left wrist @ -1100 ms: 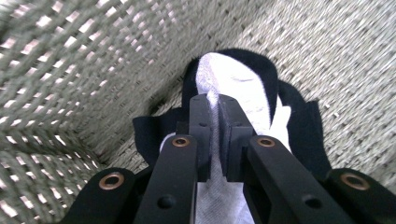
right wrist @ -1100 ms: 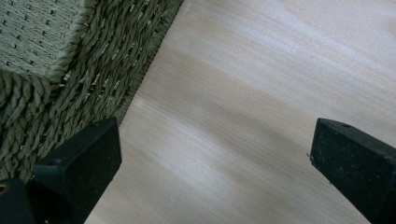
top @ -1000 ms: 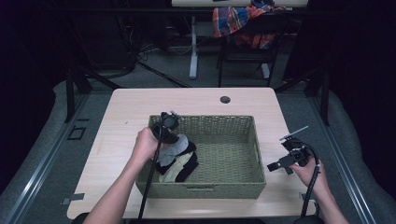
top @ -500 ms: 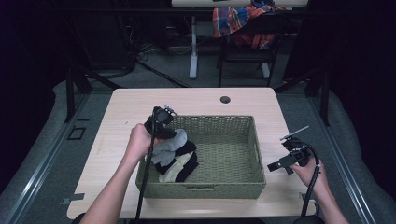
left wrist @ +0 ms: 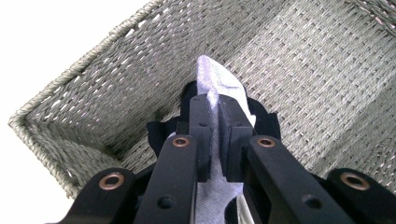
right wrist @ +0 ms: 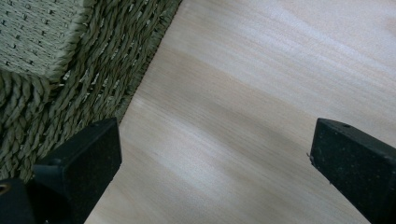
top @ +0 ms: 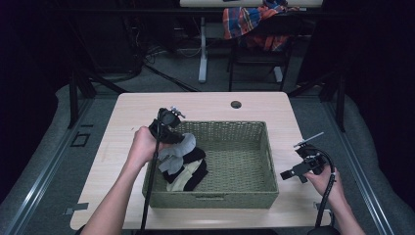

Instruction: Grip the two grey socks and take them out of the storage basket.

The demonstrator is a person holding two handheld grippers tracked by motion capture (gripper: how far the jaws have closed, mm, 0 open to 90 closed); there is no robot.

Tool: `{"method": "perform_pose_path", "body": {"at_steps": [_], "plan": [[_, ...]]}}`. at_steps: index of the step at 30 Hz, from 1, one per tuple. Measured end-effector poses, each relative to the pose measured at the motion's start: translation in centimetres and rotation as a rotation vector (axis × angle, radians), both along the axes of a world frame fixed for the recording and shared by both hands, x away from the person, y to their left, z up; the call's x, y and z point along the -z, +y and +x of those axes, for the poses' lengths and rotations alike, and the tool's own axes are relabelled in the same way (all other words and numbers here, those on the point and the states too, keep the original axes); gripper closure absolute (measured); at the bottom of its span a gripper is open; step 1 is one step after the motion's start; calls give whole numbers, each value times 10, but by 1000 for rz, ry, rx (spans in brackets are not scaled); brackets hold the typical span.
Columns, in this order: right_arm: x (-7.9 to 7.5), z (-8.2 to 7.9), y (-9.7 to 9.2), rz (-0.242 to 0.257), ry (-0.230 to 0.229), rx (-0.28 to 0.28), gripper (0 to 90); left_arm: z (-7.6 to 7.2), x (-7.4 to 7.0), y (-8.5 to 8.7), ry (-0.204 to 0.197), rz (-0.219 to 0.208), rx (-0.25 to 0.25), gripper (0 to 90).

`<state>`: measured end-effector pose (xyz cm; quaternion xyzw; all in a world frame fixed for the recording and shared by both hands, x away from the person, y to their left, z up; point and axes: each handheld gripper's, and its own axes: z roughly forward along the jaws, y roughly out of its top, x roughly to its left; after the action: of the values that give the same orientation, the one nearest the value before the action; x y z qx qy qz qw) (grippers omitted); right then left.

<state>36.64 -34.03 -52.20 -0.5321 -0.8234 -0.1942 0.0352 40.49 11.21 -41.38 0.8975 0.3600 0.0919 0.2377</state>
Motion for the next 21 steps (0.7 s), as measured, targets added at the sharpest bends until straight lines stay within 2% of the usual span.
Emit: {"method": "perform_pose_path", "body": {"at_steps": [5,7,10,12,13,16,20,21], "plan": [[0,-1,0,2,-5,3,19,0,-6,1,-5,-2,-6,856],[1,-2,1,10,-16,26,19,0,-9,2,-8,0,-9,855],[0,-1,-1,-5,4,-7,19,1,-15,5,-14,-11,-15,856],[1,-1,0,11,-2,4,20,1,-17,6,-19,-12,-19,856],[2,-2,1,21,-14,29,20,1,-19,6,-17,-7,-16,856],[0,0,0,-5,7,-14,20,2,-23,6,-23,-1,-17,856],[1,-1,0,0,5,-6,20,2,-34,10,-36,0,-28,856],[2,-2,1,11,-12,22,20,2,-36,12,-38,0,-29,856]]}}
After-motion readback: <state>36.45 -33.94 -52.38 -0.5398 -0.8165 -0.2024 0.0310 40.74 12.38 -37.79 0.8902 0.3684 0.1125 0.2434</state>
